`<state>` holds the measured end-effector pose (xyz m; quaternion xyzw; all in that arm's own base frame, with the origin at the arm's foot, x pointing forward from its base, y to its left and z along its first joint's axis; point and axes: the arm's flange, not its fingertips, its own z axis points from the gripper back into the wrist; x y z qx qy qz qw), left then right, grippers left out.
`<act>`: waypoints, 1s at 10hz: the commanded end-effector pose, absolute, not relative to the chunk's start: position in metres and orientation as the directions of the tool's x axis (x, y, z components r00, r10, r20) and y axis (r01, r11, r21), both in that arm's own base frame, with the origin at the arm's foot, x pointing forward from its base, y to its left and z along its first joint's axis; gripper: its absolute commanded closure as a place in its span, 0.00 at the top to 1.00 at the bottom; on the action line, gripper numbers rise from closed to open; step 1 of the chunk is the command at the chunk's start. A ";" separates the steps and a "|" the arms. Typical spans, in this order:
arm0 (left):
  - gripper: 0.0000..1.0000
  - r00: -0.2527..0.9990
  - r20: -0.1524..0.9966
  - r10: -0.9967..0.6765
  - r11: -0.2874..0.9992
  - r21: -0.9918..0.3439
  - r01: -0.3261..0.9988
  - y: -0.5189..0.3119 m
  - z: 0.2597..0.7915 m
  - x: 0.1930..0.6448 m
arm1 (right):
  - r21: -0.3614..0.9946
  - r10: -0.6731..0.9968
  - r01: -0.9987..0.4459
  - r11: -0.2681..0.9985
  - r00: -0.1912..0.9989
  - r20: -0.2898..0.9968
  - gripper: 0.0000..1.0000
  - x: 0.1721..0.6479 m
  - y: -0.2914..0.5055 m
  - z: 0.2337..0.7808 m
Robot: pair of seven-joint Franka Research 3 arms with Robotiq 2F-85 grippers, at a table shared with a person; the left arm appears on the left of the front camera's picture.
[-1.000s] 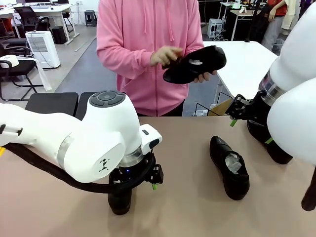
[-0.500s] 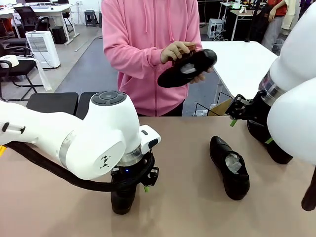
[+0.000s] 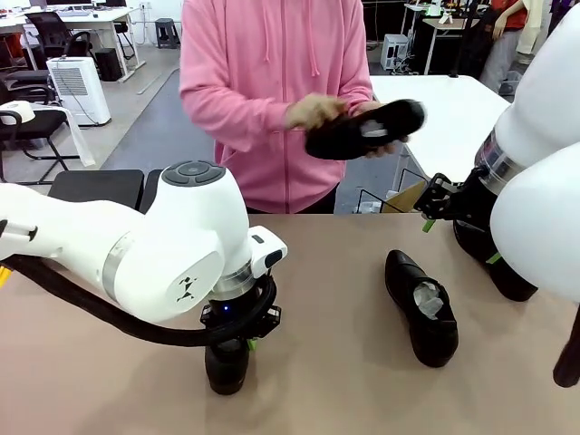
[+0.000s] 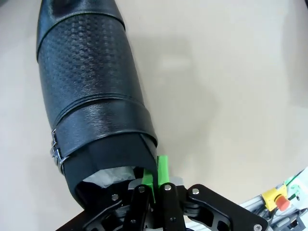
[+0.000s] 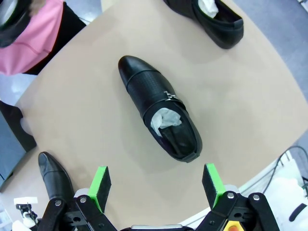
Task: Organize the shoes by placing them on the stand.
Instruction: Place the Shoe from the middle of the table onto the Shoes Stand.
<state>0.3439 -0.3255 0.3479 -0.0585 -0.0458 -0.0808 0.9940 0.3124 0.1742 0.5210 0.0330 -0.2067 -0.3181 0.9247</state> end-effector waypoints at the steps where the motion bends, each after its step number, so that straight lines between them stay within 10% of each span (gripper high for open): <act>1: 0.00 0.982 0.113 -0.150 0.983 -0.091 0.161 -0.325 0.358 0.341 | 0.211 -0.597 0.560 0.801 0.721 0.351 1.00 0.316 0.176 0.524; 6: 0.00 0.949 0.278 -0.149 0.974 -0.124 0.190 -0.245 0.474 0.311 | 0.211 -0.597 0.560 0.801 0.721 0.351 1.00 0.316 0.176 0.524; 10: 0.00 0.880 0.452 -0.145 0.986 0.142 0.090 -0.140 0.491 0.375 | 0.211 -0.597 0.560 0.801 0.721 0.351 1.00 0.316 0.176 0.524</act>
